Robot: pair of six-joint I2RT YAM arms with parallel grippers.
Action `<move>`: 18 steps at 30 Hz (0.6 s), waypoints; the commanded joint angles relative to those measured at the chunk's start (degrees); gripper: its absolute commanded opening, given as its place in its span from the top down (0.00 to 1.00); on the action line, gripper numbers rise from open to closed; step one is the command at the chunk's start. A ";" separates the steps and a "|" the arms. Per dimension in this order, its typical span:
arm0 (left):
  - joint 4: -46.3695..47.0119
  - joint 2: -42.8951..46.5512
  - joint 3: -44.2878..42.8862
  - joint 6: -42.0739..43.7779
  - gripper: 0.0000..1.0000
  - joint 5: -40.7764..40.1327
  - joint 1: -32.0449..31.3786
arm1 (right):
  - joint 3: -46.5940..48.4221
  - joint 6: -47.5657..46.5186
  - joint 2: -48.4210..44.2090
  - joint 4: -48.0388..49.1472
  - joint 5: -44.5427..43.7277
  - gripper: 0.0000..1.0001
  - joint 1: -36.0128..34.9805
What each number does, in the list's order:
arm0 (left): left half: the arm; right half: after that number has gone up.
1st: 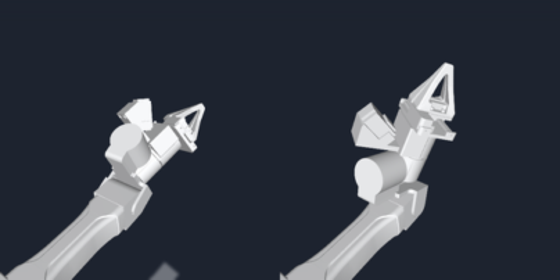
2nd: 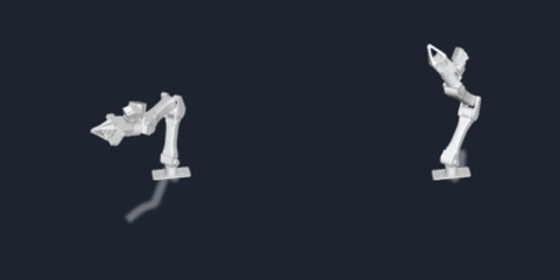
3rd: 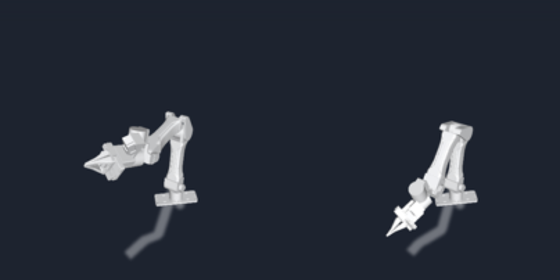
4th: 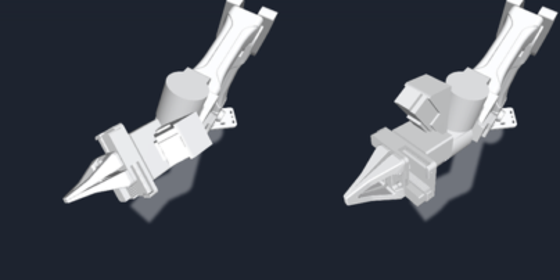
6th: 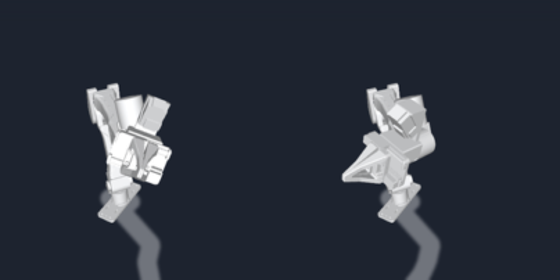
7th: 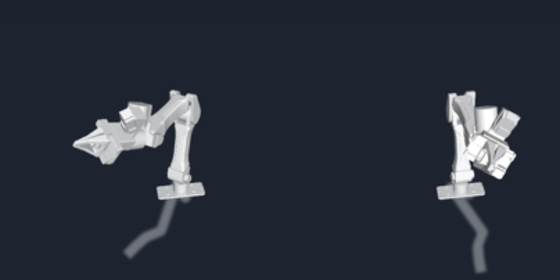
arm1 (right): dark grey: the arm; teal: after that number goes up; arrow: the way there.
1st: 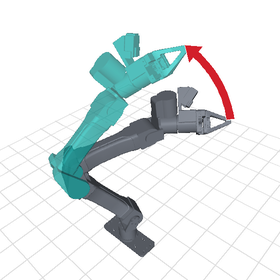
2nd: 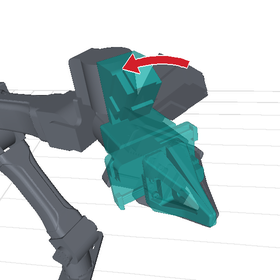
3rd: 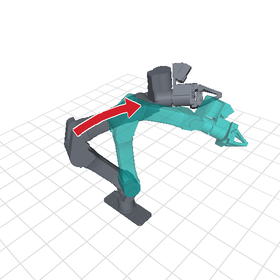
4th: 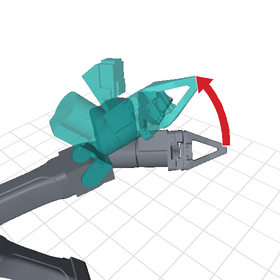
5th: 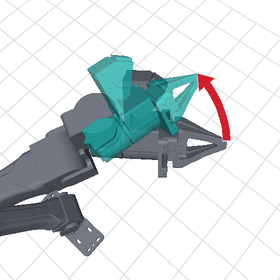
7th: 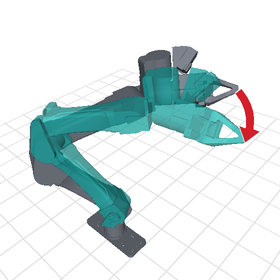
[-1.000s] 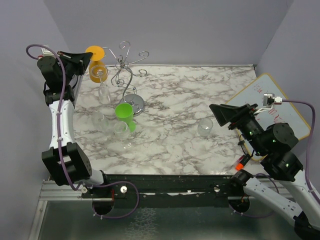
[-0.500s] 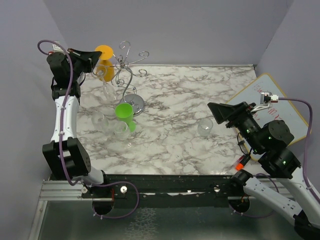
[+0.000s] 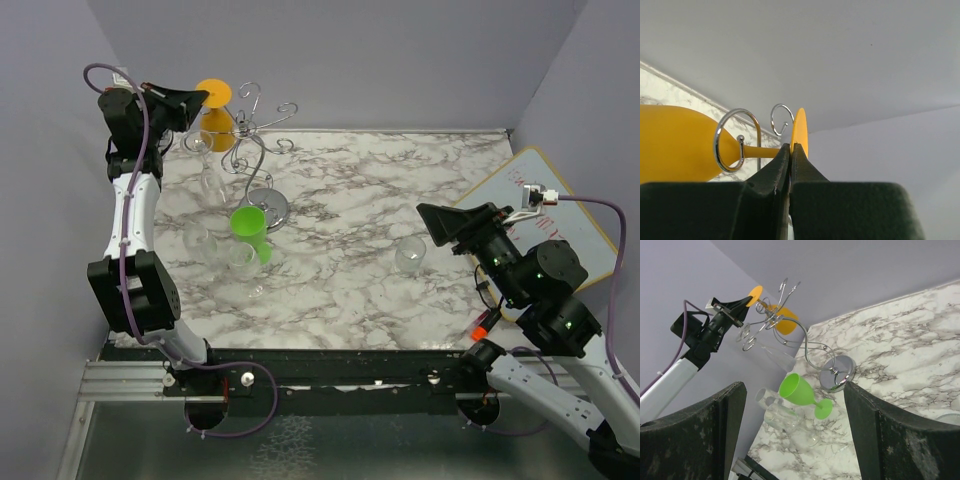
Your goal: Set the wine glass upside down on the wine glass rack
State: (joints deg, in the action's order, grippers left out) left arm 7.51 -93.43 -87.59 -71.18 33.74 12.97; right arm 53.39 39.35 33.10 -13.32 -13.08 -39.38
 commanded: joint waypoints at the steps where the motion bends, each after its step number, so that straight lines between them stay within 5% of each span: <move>1: 2.15 -0.81 -2.53 -0.72 1.00 1.08 0.21 | 1.37 0.71 0.00 -0.84 -1.60 0.16 -0.09; 18: 2.17 -1.33 -2.72 5.70 1.00 -3.50 0.77 | 1.50 1.58 -0.66 -1.50 -1.13 0.17 -0.09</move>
State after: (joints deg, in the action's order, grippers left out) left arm 8.86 -95.35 -88.68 -69.69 32.56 13.06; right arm 53.39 40.51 33.04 -13.37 -13.10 -39.38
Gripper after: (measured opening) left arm 0.007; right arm 0.836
